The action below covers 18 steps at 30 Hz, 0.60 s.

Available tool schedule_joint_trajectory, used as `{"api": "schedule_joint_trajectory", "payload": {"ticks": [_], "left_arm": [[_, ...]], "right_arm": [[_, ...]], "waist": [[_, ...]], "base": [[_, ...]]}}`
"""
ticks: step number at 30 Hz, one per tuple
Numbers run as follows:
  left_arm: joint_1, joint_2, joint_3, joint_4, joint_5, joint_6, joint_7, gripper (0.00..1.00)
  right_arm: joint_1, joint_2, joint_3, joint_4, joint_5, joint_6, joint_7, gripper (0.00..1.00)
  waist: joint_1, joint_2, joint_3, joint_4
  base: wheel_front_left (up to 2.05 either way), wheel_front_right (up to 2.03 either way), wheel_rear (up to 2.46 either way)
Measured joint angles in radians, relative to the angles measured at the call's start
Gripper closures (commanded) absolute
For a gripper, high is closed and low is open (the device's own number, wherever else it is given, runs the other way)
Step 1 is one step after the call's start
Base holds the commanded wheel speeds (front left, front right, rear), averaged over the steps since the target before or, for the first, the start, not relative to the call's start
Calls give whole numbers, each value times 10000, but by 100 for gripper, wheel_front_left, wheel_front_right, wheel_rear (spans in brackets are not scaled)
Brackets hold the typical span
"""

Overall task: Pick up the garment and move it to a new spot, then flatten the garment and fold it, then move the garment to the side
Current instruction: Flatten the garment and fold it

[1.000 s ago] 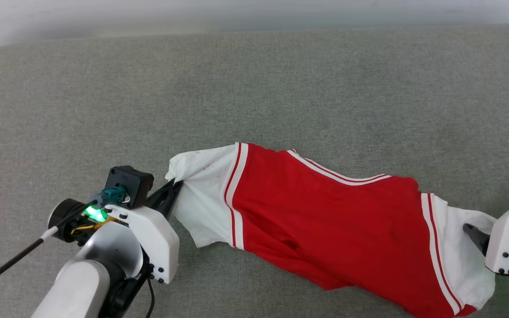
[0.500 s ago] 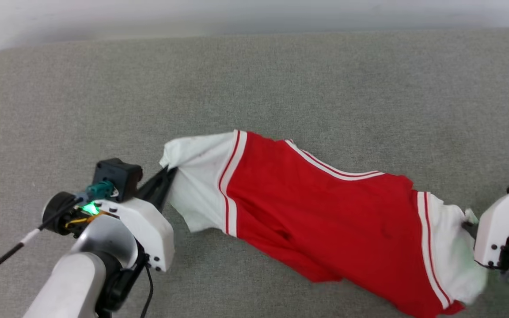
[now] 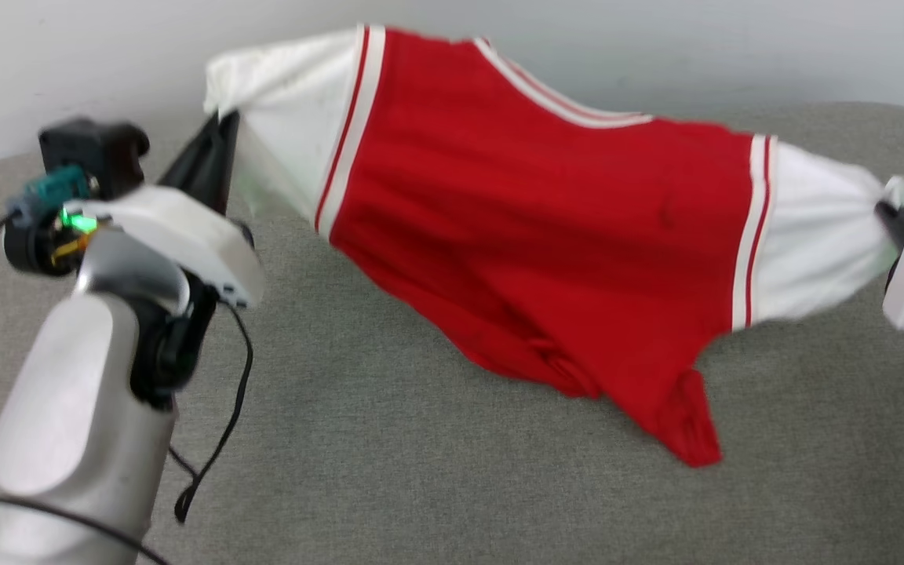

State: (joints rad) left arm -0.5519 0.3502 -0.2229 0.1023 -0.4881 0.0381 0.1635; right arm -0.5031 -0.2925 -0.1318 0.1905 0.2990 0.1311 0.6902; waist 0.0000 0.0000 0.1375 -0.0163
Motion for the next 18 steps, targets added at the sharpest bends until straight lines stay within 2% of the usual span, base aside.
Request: {"api": "schedule_joint_trajectory", "payload": {"ticks": [10, 18], "left_arm": [[-3739, -441, 244, 3175, -75, -499, -1237, 100], [-6666, -234, 345, 5248, 201, -842, -2259, 100]], "right_arm": [[-3224, 161, -54, 1145, -472, 0, -1569, 100], [-6235, 508, -221, 2173, -1034, -2, -2928, 100]], "waist": [[0, 0, 330, -80], [1, 0, 1136, -247]], "base": [[0, 0, 0], [0, 0, 0]]}}
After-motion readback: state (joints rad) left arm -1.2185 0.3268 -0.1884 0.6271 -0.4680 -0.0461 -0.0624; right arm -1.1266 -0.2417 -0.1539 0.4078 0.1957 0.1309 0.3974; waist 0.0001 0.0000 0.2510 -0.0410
